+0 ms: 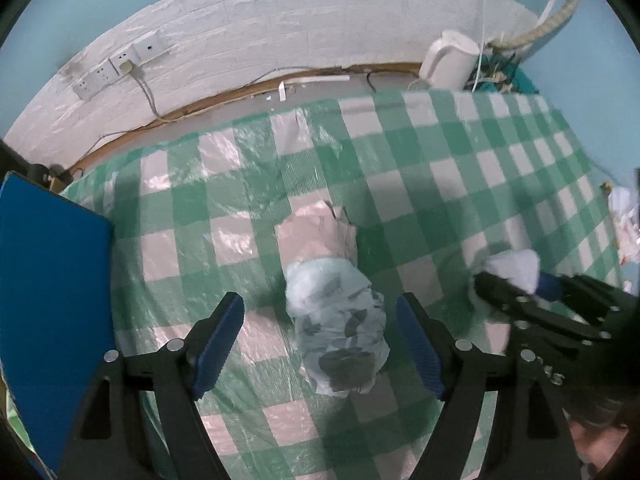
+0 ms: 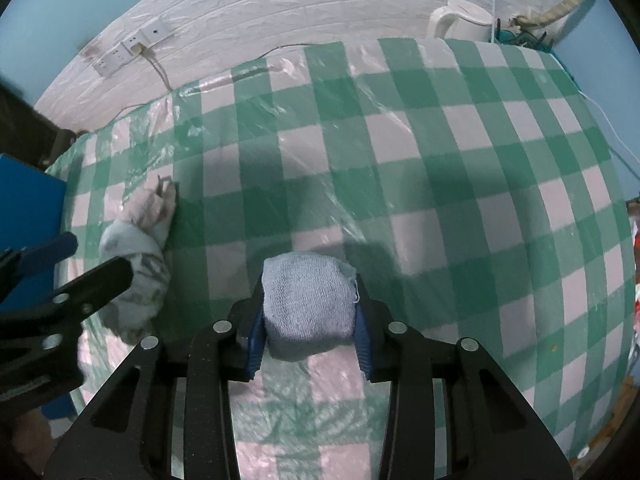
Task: Organize soft objects
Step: 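Close right tool on grey sock while left tool lowers onto foil bundle, then lift foil bundle with left tool while right tool carries grey sock toward box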
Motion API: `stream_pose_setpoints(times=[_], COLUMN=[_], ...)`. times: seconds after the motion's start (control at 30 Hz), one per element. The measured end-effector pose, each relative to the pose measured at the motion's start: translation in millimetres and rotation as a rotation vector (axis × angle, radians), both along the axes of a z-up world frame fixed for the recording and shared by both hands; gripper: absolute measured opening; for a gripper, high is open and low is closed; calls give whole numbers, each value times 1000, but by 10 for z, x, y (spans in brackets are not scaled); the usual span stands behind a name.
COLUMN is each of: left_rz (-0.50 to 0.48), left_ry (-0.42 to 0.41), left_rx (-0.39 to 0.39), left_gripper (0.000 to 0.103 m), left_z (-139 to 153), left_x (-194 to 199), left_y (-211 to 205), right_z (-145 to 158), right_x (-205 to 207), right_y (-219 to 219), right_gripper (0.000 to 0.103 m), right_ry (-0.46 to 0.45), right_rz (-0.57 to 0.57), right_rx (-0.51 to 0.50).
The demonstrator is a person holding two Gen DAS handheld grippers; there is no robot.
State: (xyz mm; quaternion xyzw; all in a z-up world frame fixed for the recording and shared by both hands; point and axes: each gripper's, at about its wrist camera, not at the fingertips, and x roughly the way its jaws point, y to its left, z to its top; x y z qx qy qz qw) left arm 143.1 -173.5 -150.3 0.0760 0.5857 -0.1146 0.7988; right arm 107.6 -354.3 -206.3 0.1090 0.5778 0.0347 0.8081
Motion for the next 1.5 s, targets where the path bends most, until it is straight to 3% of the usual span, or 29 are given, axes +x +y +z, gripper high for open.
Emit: stream_pose_setpoints(times=[0.33, 0.4, 0.5, 0.6, 1.1, 1.5], left_rz=[-18, -14, -23, -21, -57, -82], left_ry=[48, 29, 12, 13, -104, -203], left_rx=[92, 86, 76, 72, 94, 104], left_gripper=[78, 74, 55, 51, 48, 48], left_z=[-353, -359, -357, -354, -42, 404], left_x=[-63, -81, -101, -109, -391, -630], left_y=[-128, -116, -92, -73, 22, 142], right_z=[45, 59, 89, 121, 429, 757], right_x=[-216, -265, -311, -298, -336, -544], right_y=[-13, -19, -22, 34, 334, 480], right_gripper=[36, 36, 36, 36, 36, 36], right_ry=[2, 0, -3, -8, -65, -119], right_rz=[19, 30, 38, 48, 134, 185], right_rx=[-5, -12, -20, -24, -112, -133])
